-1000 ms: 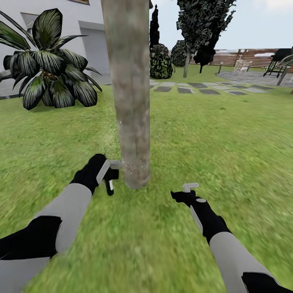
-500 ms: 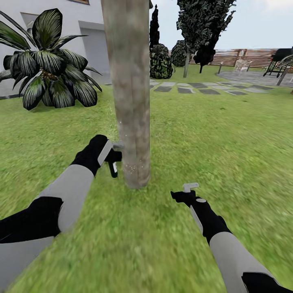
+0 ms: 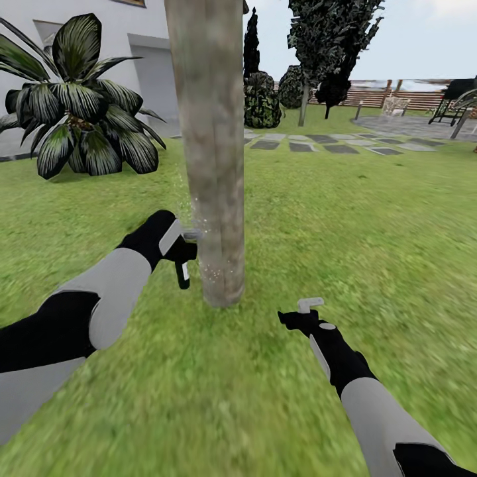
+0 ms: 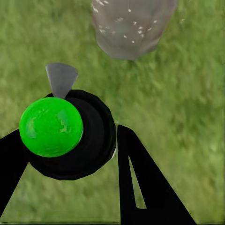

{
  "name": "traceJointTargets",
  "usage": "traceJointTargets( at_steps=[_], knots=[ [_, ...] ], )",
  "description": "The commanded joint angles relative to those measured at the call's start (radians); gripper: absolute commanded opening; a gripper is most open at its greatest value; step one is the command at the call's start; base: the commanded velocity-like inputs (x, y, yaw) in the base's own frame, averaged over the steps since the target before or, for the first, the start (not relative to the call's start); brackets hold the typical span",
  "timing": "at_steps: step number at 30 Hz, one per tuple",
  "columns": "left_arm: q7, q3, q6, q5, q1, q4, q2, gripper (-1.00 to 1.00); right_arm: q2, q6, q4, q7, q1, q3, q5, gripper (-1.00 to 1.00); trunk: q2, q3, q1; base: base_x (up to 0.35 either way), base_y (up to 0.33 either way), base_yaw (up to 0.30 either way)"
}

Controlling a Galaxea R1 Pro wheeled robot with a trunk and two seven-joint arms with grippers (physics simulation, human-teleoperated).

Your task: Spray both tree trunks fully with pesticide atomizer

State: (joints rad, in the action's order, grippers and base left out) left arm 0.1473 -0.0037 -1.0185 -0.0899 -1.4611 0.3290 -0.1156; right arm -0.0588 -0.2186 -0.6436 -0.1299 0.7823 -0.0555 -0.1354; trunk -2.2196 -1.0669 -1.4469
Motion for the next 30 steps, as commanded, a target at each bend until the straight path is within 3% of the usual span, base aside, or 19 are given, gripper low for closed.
traceJointTargets(
  at_steps=[1,3,7,12,17,19,22,26,30],
  knots=[
    [0.008,-0.001,-0.003,-0.008,0.014,0.003,0.0,-1.0,-0.001,-0.005,-0.002,-0.008,0.0,-0.006,-0.01,1.0,0.0,-0.001,0.0,0.0,0.0,0.0],
    [0.005,0.001,-0.002,-0.008,0.039,0.009,0.0,-1.0,-0.001,-0.005,-0.002,-0.008,0.0,-0.006,-0.01,1.0,0.0,-0.001,0.0,0.0,0.0,0.0],
    [0.005,-0.002,-0.004,-0.005,0.031,0.036,0.002,-1.0,-0.001,-0.005,-0.002,-0.008,0.0,-0.006,-0.01,1.0,0.0,-0.001,0.0,-0.051,0.0,0.0],
    [0.006,-0.003,-0.006,-0.004,-0.044,0.052,-0.003,-1.0,-0.001,-0.006,-0.003,-0.007,0.0,-0.006,-0.01,1.0,0.0,-0.001,0.0,-0.283,0.0,0.0],
    [0.006,-0.002,-0.006,-0.004,-0.109,0.054,-0.003,-1.0,-0.001,-0.007,-0.003,-0.007,0.0,-0.006,-0.01,1.0,0.0,-0.001,0.0,-0.036,0.0,0.0],
    [0.01,-0.003,-0.006,-0.004,-0.167,0.042,-0.001,-1.0,-0.001,-0.007,-0.003,-0.007,0.0,-0.006,-0.01,1.0,0.0,-0.001,0.0,-0.002,0.0,0.0],
    [0.012,-0.003,-0.006,-0.002,-0.209,0.039,0.005,-1.0,-0.001,-0.007,-0.003,-0.007,0.0,-0.006,-0.01,1.0,0.0,-0.001,0.0,0.0,0.0,0.0],
    [0.012,-0.003,-0.005,-0.002,-0.194,0.038,0.008,-1.0,-0.001,-0.007,-0.003,-0.007,0.0,-0.006,-0.01,1.0,0.0,-0.001,0.0,0.0,0.0,0.0],
    [0.012,-0.004,0.001,0.0,-0.075,0.052,0.007,-1.0,-0.001,-0.007,-0.003,-0.007,0.0,-0.006,-0.01,1.0,0.0,-0.001,0.0,0.0,0.0,0.0]
  ],
)
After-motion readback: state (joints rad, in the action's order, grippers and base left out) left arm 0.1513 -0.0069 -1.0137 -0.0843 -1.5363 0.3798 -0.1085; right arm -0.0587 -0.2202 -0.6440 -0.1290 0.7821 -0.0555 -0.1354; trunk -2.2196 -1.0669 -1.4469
